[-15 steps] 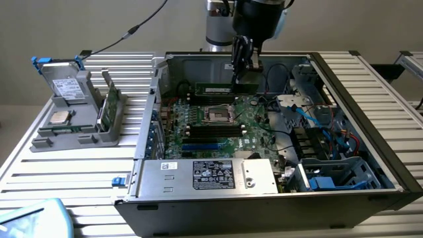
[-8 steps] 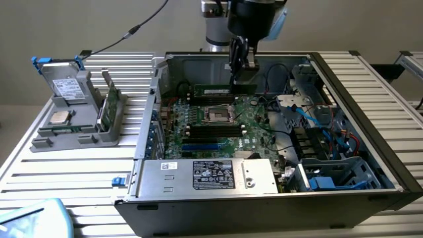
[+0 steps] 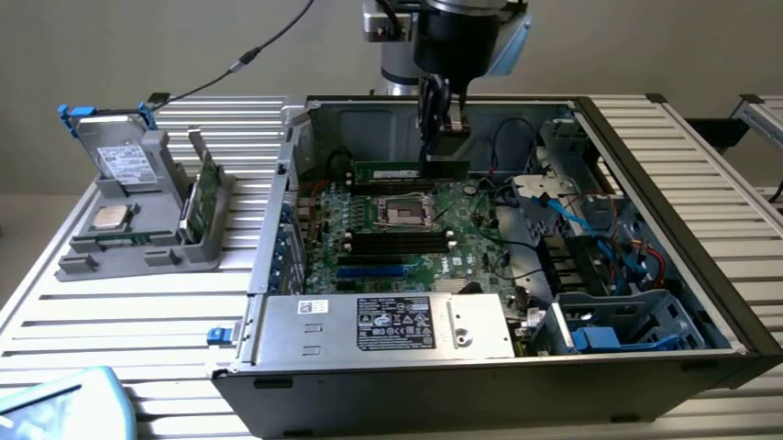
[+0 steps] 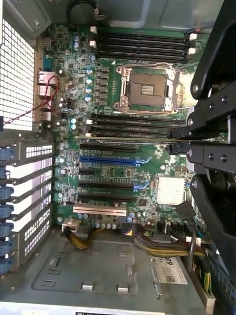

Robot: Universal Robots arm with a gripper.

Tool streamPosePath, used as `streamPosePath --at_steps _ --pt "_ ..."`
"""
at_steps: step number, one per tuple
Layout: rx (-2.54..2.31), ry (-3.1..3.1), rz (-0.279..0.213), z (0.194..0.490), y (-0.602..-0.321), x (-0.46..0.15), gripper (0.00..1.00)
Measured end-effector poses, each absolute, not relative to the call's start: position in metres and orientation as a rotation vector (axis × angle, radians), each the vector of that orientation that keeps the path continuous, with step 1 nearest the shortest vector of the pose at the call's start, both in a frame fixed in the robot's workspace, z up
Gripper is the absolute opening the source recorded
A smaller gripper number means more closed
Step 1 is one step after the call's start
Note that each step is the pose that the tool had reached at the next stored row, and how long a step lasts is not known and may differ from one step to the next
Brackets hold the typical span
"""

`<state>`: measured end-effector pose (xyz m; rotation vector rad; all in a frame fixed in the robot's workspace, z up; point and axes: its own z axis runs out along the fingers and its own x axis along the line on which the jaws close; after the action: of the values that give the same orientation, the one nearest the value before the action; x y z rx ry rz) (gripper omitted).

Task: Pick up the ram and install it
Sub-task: 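Pick up the ram and move it above insertion slot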

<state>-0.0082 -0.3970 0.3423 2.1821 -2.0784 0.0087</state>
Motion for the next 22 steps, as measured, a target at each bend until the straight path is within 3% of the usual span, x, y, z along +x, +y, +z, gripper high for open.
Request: streamPosePath --at_steps 22 --pt "2.130 -2.202 0.029 0.324 -0.396 -0.016 0.14"
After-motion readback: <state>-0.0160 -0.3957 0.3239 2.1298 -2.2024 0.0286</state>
